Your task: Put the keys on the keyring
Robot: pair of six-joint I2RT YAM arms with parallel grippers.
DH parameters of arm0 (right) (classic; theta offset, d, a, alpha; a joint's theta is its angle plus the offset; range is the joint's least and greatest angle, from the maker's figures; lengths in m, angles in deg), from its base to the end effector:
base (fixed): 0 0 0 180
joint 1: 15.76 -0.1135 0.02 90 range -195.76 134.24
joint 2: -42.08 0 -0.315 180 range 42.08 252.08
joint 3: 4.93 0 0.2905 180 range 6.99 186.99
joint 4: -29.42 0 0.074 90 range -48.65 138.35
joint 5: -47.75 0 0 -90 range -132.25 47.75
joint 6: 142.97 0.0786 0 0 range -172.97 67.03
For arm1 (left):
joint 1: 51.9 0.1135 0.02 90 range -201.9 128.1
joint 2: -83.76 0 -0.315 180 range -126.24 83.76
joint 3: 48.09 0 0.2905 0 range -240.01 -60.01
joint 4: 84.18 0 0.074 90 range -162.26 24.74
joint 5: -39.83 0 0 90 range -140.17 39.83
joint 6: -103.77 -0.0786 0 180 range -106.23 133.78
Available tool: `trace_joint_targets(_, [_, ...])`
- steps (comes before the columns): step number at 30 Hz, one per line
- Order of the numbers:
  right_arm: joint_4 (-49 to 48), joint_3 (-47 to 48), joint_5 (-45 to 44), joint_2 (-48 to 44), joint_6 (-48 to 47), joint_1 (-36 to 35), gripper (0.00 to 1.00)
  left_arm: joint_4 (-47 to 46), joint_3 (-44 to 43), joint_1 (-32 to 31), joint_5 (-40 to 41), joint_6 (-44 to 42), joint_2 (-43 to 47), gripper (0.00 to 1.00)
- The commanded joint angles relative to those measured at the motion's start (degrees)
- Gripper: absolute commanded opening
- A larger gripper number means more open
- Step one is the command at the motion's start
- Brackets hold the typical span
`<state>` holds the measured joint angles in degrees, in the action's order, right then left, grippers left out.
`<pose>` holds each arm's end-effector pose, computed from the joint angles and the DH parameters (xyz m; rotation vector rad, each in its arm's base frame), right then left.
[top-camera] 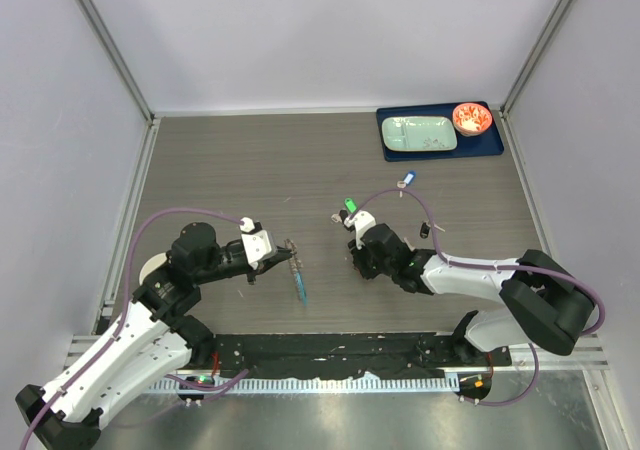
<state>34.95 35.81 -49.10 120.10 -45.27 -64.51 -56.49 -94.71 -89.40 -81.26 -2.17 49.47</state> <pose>0.2031 0.2173 0.1424 -0.7626 2.2112 0.3597 0.1179 -0.1417 0.3156 1.1669 1.4569 -0.7593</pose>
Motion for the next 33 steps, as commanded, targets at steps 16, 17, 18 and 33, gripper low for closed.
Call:
trace_joint_targets(16, [-2.6,2.7,0.7,1.9,-0.9,-0.4,0.25,-2.1,-0.9,-0.2,-0.8,-1.0,0.0,0.0])
trace_joint_targets(17, [-2.6,2.6,0.6,1.9,-0.9,-0.4,0.25,-2.1,-0.8,-0.1,-0.9,-1.1,0.0,0.0])
trace_joint_targets(18, [-2.5,2.5,0.4,1.8,-0.9,-0.3,0.25,-2.0,-0.9,-0.2,-0.9,-1.1,0.0,0.0])
trace_joint_targets(33, [-1.9,0.5,0.2,-0.8,0.3,-0.4,0.24,-2.0,-0.8,-0.1,-1.0,-1.1,0.0,0.0])
